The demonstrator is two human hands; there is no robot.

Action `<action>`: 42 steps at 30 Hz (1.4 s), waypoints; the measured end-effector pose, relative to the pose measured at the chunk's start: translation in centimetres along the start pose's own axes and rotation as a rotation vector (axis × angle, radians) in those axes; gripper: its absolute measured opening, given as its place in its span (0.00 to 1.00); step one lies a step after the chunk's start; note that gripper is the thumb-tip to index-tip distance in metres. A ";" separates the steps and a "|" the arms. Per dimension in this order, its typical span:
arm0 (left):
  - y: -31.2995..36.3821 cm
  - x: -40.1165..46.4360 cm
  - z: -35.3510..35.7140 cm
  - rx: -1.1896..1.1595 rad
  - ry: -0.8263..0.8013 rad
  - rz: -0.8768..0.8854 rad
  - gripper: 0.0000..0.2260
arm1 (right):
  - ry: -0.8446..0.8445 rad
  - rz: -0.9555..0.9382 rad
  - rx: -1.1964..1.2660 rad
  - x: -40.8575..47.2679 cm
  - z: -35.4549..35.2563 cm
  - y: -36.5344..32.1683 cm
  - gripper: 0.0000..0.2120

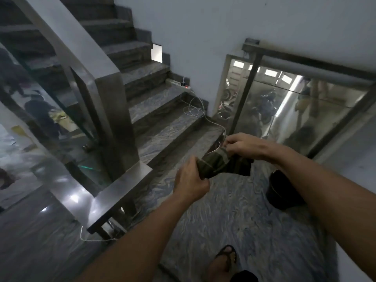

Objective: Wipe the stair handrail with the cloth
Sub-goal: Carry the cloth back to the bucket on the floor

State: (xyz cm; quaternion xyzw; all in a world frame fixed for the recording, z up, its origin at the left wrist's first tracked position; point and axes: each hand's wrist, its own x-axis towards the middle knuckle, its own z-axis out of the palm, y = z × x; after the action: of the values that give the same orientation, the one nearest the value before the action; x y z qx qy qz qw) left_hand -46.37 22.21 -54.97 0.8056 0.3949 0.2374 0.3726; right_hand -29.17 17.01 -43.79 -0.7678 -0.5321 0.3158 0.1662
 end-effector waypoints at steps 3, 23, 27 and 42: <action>1.1 1.2 1.2 -0.059 -0.011 0.085 0.14 | 0.014 0.025 -0.008 -0.9 -2.0 1.5 0.18; 9.5 19.2 11.8 0.080 -0.673 0.287 0.21 | 0.075 0.277 0.052 4.5 -13.8 17.5 0.10; 11.9 25.2 15.1 0.065 -0.699 0.191 0.14 | 0.053 0.321 0.041 7.4 -17.6 21.4 0.13; 21.0 35.0 21.9 0.087 -0.628 0.161 0.20 | 0.032 0.437 -0.011 10.7 -31.9 27.5 0.11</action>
State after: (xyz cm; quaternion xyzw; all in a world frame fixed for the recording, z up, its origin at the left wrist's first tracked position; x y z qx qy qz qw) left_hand -1.74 33.00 -48.70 0.8831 0.2056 -0.0108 0.4215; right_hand 14.00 19.07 -39.54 -0.8708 -0.3519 0.3292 0.0978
